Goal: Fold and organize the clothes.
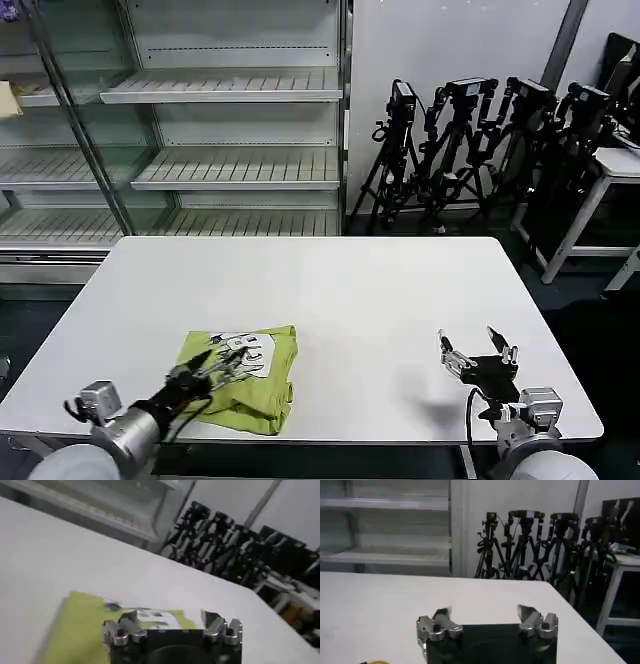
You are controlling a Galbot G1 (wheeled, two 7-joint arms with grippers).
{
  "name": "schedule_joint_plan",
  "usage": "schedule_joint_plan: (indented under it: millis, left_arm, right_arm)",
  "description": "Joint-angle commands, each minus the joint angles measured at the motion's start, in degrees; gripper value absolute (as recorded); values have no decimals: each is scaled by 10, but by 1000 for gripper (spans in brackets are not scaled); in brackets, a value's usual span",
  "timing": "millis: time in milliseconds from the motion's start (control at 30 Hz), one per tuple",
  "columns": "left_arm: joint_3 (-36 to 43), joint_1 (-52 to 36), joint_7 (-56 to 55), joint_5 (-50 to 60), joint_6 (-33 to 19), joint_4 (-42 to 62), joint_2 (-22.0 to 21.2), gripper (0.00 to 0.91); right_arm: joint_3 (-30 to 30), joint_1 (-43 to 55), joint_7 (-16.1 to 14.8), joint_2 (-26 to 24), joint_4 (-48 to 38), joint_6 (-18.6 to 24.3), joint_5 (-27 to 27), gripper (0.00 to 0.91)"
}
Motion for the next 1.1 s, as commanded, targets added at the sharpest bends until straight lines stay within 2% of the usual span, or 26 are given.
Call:
schedule_joint_plan:
  millis: [33,400,567,1100]
  left_arm:
    - [-113,49,1,-22,8,31,24,907]
    - [-71,26,-3,-70,8,94,-5,907]
    - [-54,15,4,-54,8,110,-12,907]
    - [2,-12,19,-44,7,111,-29,907]
  right_arm:
    - [2,2,-1,-3,0,1,3,907]
    - [16,-10,0,-9,8,1,6,907]
    - [21,-12,1,-11,12,0,7,907]
    - [39,-32,3,-11,33,-3,8,907]
